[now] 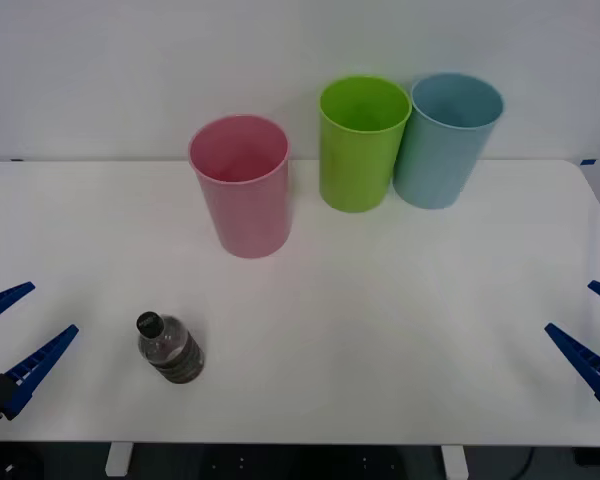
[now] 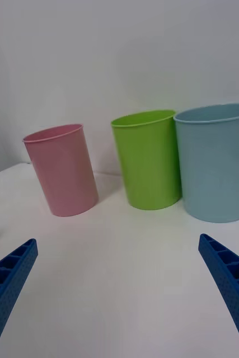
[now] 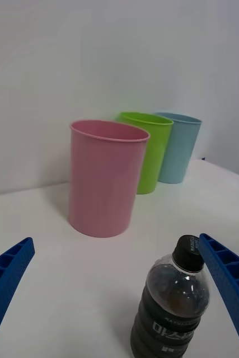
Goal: Grasp the object on the table and drop it into the matching bin: aluminum can to the light blue bin, PET bottle to the pink bin.
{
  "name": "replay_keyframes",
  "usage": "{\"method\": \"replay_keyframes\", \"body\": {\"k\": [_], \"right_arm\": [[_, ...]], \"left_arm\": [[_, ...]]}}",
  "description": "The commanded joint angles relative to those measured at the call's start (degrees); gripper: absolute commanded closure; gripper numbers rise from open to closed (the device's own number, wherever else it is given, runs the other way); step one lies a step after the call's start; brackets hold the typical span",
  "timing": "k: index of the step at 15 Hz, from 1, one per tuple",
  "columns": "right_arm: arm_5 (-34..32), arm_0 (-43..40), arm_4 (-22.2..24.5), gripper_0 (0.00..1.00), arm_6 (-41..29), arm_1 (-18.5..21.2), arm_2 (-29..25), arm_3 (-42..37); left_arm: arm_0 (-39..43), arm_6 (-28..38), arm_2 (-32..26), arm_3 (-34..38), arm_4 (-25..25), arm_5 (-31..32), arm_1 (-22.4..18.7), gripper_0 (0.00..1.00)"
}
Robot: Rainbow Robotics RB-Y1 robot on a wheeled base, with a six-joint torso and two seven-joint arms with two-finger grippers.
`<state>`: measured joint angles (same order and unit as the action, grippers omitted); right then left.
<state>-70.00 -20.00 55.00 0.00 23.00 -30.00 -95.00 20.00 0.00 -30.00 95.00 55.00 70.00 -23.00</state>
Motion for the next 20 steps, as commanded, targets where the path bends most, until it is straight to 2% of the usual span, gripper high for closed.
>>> {"method": "replay_keyframes", "body": {"k": [1,3,12,20], "right_arm": [[0.00,0.00,0.00,0.00,0.00,0.00,0.00,0.00],[0.00,0.00,0.00,0.00,0.00,0.00,0.00,0.00],[0.00,0.00,0.00,0.00,0.00,0.00,0.00,0.00],[0.00,0.00,0.00,0.00,0.00,0.00,0.00,0.00]], "left_arm": [[0.00,0.00,0.00,0.00,0.00,0.00,0.00,0.00],[-0.66,0.00,0.73,-0.87,-0.60,0.05,1.29,0.00],[2.59,-1.67,2.84,-1.57,-1.04,-0.04,-2.58,0.00],[-0.93,-19.16,8.91,-15.55,-1.83,2.60,-7.50,0.00]]}}
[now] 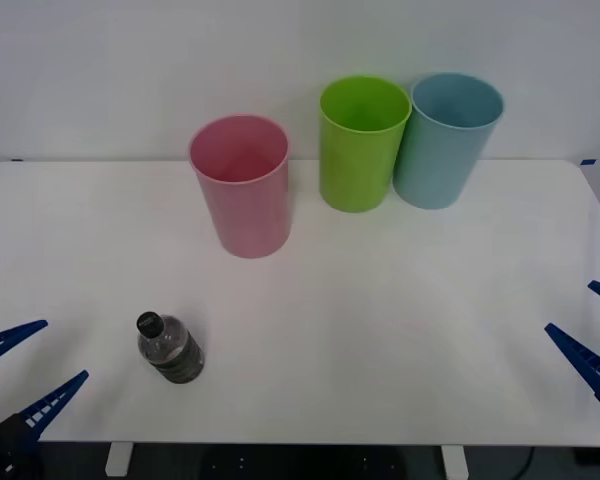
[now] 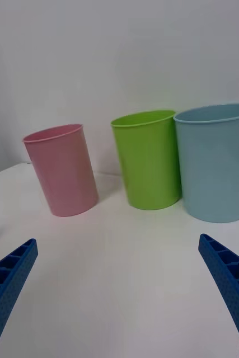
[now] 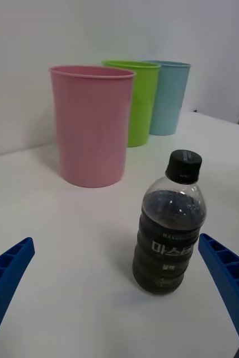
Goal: Grasp the object on the table and drop it into the matching bin: aluminum can to the light blue bin, PET bottle to the pink bin.
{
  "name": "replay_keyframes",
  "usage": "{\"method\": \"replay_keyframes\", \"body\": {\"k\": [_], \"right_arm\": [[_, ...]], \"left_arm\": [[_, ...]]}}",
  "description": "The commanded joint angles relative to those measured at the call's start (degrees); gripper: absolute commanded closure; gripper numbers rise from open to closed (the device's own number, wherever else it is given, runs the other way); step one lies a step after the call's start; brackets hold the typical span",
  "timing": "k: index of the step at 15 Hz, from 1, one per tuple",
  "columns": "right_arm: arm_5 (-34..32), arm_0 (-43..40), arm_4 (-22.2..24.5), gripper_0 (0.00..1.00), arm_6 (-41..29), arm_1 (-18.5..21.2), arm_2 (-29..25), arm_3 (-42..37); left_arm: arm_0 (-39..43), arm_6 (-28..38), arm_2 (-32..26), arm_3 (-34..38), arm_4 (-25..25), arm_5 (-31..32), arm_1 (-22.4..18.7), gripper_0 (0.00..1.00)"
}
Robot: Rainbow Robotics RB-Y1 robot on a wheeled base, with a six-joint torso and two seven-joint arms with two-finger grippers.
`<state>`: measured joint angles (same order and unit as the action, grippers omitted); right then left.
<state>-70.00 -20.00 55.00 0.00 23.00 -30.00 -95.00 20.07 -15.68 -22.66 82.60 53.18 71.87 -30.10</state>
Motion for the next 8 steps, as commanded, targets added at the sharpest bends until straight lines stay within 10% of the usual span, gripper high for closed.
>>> {"method": "replay_keyframes", "body": {"k": [1,8], "right_arm": [[0.00,0.00,0.00,0.00,0.00,0.00,0.00,0.00],[0.00,0.00,0.00,0.00,0.00,0.00,0.00,0.00]], "left_arm": [[-1.70,-5.76,2.54,-4.81,-0.01,0.81,-0.40,0.00],[-5.48,-11.21,7.90,-11.05,-0.01,0.81,0.65,0.00]]}}
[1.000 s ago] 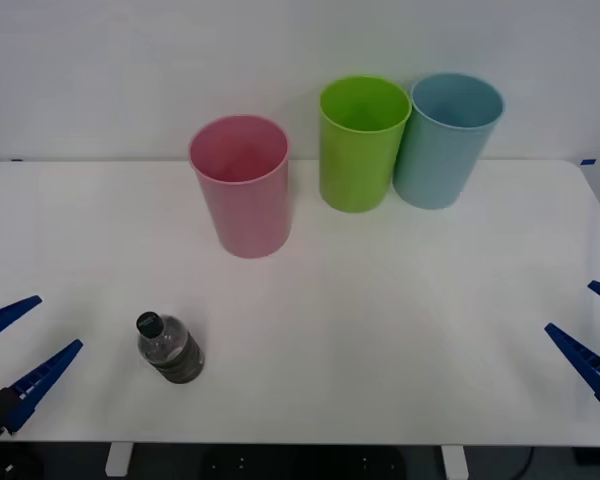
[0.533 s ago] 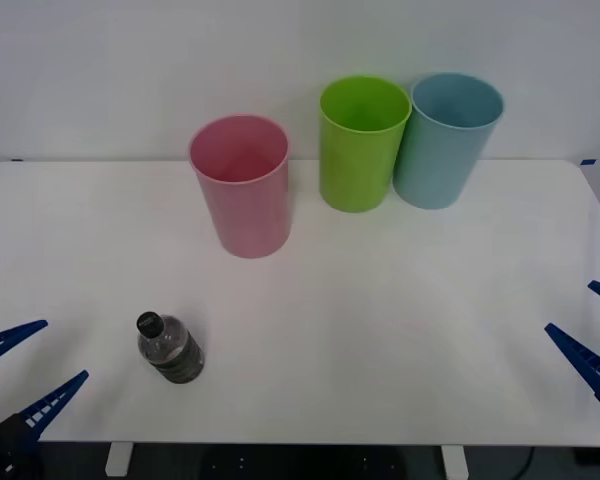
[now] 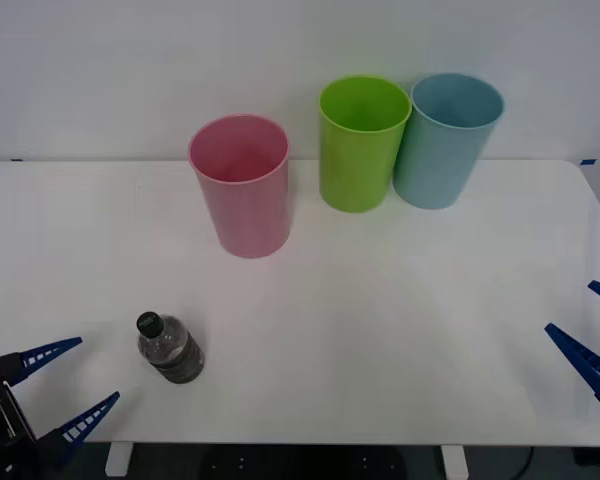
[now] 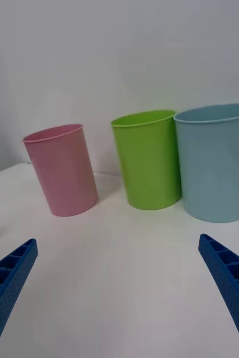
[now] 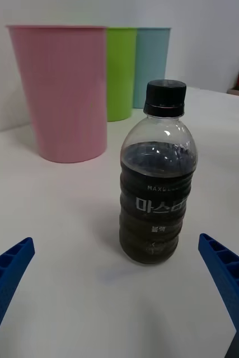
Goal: Grasp the object on the table and drop it into the matching bin: aluminum can to the light blue bin, PET bottle to the pink bin.
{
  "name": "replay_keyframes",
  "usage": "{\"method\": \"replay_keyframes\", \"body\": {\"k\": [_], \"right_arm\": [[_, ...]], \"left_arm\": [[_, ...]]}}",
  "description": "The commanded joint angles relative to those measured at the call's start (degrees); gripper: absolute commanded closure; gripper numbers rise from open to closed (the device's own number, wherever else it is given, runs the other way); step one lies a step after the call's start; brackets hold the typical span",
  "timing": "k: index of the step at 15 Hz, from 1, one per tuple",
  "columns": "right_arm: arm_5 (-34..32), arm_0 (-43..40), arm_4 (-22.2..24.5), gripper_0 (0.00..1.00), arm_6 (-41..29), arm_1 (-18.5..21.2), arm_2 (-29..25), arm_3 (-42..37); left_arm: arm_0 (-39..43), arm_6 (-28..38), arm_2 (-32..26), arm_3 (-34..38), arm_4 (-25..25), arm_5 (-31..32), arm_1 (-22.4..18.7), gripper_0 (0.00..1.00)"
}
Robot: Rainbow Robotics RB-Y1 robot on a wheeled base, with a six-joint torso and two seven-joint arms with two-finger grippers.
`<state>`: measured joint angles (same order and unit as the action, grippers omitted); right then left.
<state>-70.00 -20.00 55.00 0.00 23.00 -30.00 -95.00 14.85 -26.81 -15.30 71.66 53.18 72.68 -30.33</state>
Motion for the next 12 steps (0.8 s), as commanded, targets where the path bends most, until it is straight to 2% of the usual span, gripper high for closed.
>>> {"method": "replay_keyframes", "body": {"k": [1,12], "right_arm": [[0.00,0.00,0.00,0.00,0.00,0.00,0.00,0.00],[0.00,0.00,0.00,0.00,0.00,0.00,0.00,0.00]], "left_arm": [[-0.44,-0.17,0.80,-0.12,0.17,-0.08,1.59,0.00],[-3.51,-0.44,0.88,-0.21,5.45,-1.92,8.89,0.00]]}}
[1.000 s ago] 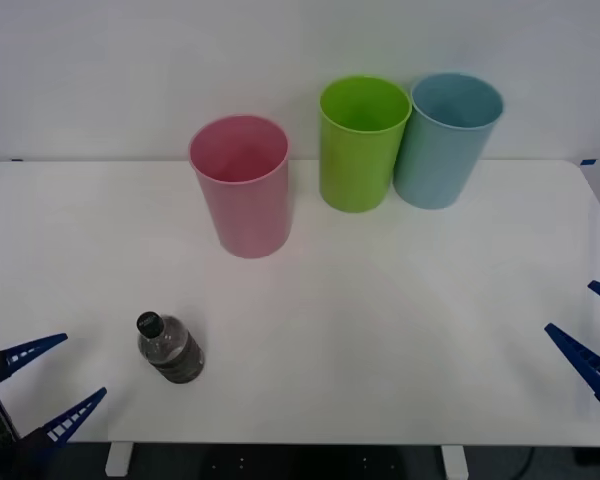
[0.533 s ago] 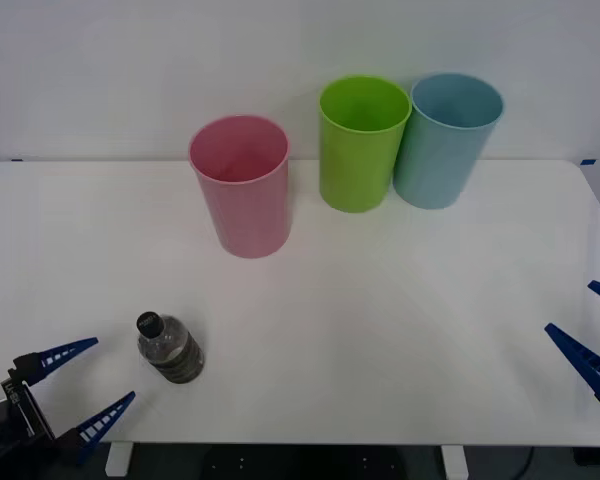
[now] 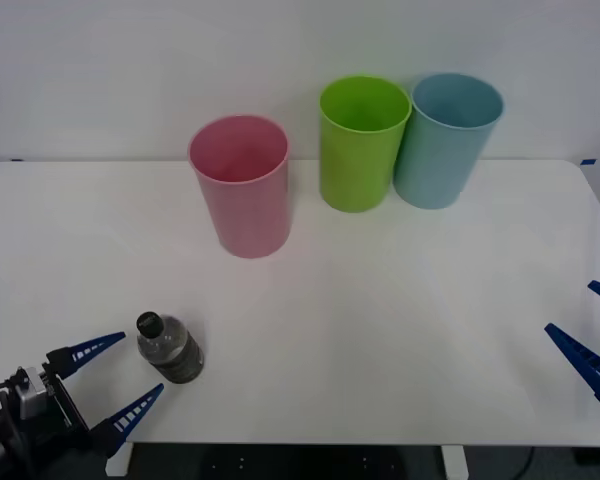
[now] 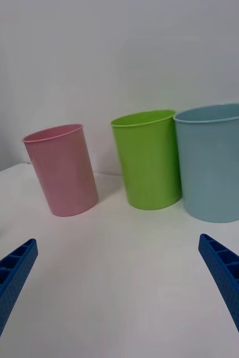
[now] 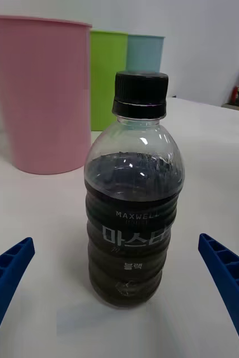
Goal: Grasp the object on the table and drop it into the matching bin: aluminum can to the light blue bin, PET bottle to the pink bin.
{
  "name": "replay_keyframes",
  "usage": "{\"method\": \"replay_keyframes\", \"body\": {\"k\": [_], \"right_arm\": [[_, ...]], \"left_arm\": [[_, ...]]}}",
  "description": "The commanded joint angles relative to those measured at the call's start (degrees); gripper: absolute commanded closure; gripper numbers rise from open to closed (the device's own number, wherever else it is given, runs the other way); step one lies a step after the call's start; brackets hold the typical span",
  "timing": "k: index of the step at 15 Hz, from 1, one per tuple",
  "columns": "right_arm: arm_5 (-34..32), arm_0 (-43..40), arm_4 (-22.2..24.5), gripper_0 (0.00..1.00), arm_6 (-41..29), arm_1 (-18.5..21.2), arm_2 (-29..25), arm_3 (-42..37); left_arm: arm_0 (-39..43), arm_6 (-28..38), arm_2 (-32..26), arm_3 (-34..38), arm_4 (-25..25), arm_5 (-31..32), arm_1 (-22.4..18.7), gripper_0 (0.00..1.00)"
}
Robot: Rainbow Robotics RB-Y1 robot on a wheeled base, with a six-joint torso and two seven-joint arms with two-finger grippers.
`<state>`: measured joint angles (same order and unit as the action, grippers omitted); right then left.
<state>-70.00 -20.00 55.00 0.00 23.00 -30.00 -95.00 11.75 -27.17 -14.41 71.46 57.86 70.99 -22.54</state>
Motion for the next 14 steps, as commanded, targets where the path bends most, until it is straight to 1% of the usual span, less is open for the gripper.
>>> {"method": "replay_keyframes", "body": {"k": [1,8,14], "right_arm": [[0.00,0.00,0.00,0.00,0.00,0.00,0.00,0.00],[0.00,0.00,0.00,0.00,0.00,0.00,0.00,0.00],[0.00,0.00,0.00,0.00,0.00,0.00,0.00,0.00]], "left_arm": [[-0.67,-0.08,-0.01,0.00,1.47,-0.32,1.71,0.00],[-2.61,-0.08,-0.09,0.00,4.54,-1.55,5.23,0.00],[-3.75,0.10,-0.18,0.00,6.39,-1.90,6.81,0.00]]}}
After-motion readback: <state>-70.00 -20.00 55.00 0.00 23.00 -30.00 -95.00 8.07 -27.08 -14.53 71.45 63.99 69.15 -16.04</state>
